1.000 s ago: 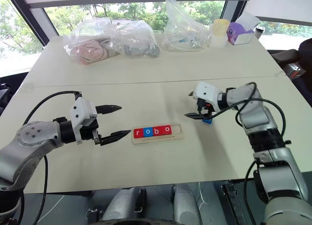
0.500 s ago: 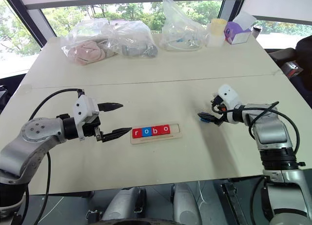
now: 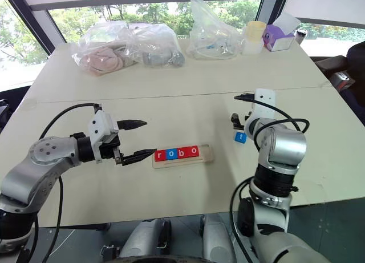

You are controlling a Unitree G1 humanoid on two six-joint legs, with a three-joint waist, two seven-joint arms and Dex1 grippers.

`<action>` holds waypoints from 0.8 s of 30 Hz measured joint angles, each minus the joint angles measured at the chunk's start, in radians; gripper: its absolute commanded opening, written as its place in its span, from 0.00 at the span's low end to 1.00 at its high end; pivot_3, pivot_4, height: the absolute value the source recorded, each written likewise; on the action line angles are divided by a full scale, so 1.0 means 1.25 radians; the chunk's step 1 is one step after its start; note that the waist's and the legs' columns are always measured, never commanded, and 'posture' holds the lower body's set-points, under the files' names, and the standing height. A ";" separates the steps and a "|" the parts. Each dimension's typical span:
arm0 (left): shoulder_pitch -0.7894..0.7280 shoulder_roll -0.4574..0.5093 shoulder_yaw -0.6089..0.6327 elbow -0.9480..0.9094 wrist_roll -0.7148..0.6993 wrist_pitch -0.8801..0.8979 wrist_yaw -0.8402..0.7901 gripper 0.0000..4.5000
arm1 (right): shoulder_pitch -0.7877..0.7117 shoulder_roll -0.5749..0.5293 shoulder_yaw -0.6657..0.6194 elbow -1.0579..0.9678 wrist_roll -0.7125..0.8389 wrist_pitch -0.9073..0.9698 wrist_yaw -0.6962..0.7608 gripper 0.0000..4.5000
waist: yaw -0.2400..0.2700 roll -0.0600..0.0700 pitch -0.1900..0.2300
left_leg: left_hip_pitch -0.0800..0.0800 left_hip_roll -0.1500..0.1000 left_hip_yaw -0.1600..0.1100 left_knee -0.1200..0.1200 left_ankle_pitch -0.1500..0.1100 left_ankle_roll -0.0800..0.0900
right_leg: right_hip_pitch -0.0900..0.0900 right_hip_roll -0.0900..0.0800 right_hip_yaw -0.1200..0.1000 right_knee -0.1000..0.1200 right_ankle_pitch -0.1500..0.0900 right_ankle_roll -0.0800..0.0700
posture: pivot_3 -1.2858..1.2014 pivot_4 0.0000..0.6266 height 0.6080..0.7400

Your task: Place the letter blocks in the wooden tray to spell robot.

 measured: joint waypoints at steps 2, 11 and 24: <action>0.000 0.000 -0.001 0.000 0.000 0.000 -0.002 1.00 | -0.001 0.040 0.018 -0.023 -0.013 0.024 -0.030 0.99 | -0.001 0.000 0.000 | 0.000 0.000 0.000 0.000 0.000 0.000 | 0.000 0.000 0.000 0.000 0.000 0.000 | 0.52 0.24 0.89; -0.001 0.000 -0.001 0.000 0.000 0.000 -0.007 1.00 | 0.069 0.061 0.073 -0.030 -0.042 0.025 -0.065 0.99 | -0.002 0.000 0.000 | 0.000 -0.001 0.000 0.000 0.000 0.000 | 0.000 0.002 -0.001 0.000 0.000 0.000 | 0.52 0.24 0.89; 0.012 0.001 0.000 -0.002 0.000 0.001 -0.002 1.00 | 0.096 0.114 0.055 -0.053 -0.096 0.023 -0.071 0.80 | -0.004 0.000 0.000 | 0.001 0.000 0.000 0.000 0.000 0.000 | 0.001 0.004 -0.001 0.000 0.000 0.000 | 0.52 0.24 0.89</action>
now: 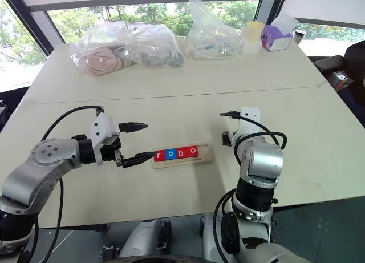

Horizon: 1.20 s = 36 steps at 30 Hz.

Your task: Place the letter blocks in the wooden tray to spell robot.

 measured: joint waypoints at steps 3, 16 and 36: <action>0.000 0.000 0.000 0.000 0.000 0.000 0.001 1.00 | 0.000 0.017 -0.007 -0.006 -0.022 -0.001 0.002 0.47 | 0.000 0.000 0.000 | 0.000 0.000 0.000 0.000 0.000 0.000 | 0.000 0.000 0.000 0.000 0.000 0.000 | 0.52 0.24 0.89; -0.002 -0.003 -0.001 0.001 0.001 0.000 0.001 1.00 | 0.113 -0.028 0.067 -0.112 -0.076 -0.006 0.187 0.26 | 0.000 0.000 0.000 | 0.000 0.000 0.000 0.000 0.000 0.000 | 0.001 0.000 0.000 -0.001 -0.002 -0.002 | 0.52 0.24 0.89; -0.007 -0.010 -0.008 0.011 0.012 -0.004 -0.007 1.00 | 0.253 -0.134 0.159 -0.237 -0.085 -0.011 0.389 0.26 | 0.003 -0.001 -0.001 | 0.000 0.001 -0.001 0.000 0.000 0.000 | 0.001 0.000 0.000 -0.002 -0.002 -0.002 | 0.52 0.24 0.89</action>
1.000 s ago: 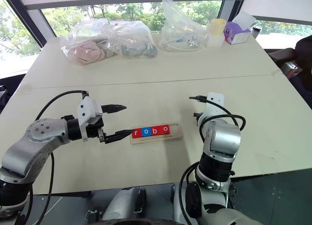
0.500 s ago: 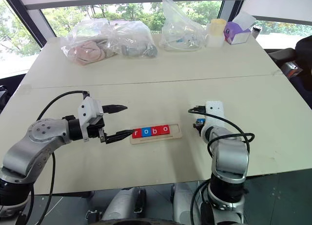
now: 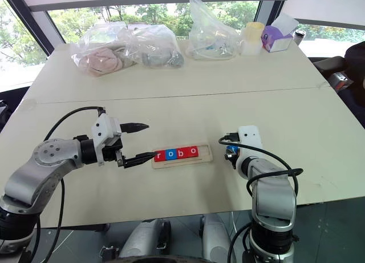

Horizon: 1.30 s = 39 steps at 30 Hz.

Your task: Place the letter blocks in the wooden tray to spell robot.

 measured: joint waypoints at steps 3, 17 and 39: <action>-0.005 -0.002 0.000 0.002 0.001 -0.002 -0.004 1.00 | 0.000 0.002 0.009 0.000 -0.029 0.000 0.021 0.49 | 0.000 0.000 0.000 | 0.000 0.000 0.000 0.000 0.000 0.000 | 0.000 0.000 0.000 0.000 0.000 0.000 | 0.52 0.24 0.89; -0.013 -0.019 -0.005 0.005 0.009 -0.005 -0.006 1.00 | -0.078 -0.248 0.110 0.026 -0.043 0.013 0.233 0.99 | -0.001 0.000 0.001 | -0.001 -0.001 0.000 0.000 0.000 0.000 | 0.000 -0.001 0.000 -0.001 0.000 0.000 | 0.52 0.24 0.89; -0.050 -0.036 -0.014 0.044 0.035 -0.035 -0.024 1.00 | -0.094 -0.711 0.090 0.568 0.330 -1.014 0.748 0.99 | 0.000 0.000 0.002 | 0.000 0.000 0.001 0.000 -0.002 0.003 | 0.005 -0.001 -0.001 -0.009 0.001 0.003 | 0.52 0.24 0.89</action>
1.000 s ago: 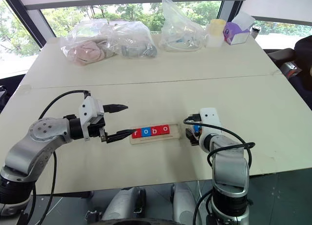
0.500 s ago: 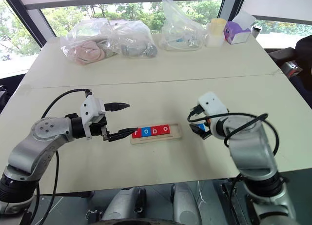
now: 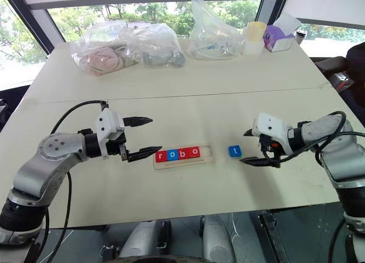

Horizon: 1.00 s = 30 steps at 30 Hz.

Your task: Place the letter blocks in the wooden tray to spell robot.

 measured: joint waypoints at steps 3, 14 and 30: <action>0.000 0.004 0.001 0.000 0.000 0.001 0.001 1.00 | -0.046 0.019 0.022 0.092 0.002 -0.079 0.030 0.99 | -0.001 0.000 0.000 | 0.000 0.000 0.000 0.000 0.000 0.000 | 0.000 0.000 0.000 0.000 0.001 -0.001 | 0.52 0.24 0.89; 0.012 0.016 0.013 -0.011 -0.001 0.014 0.016 1.00 | -0.125 0.071 0.100 0.250 -0.025 -0.215 0.052 0.99 | 0.004 0.000 0.000 | 0.000 -0.001 0.000 0.000 0.000 0.000 | 0.000 -0.004 0.001 -0.001 0.001 0.000 | 0.52 0.24 0.89; 0.017 0.030 0.019 -0.023 -0.003 0.023 0.017 1.00 | -0.170 0.106 0.154 0.354 -0.074 -0.315 0.052 0.87 | 0.003 0.000 0.000 | 0.000 -0.001 0.000 0.000 0.000 -0.001 | 0.000 -0.004 0.001 0.000 0.002 0.001 | 0.52 0.24 0.89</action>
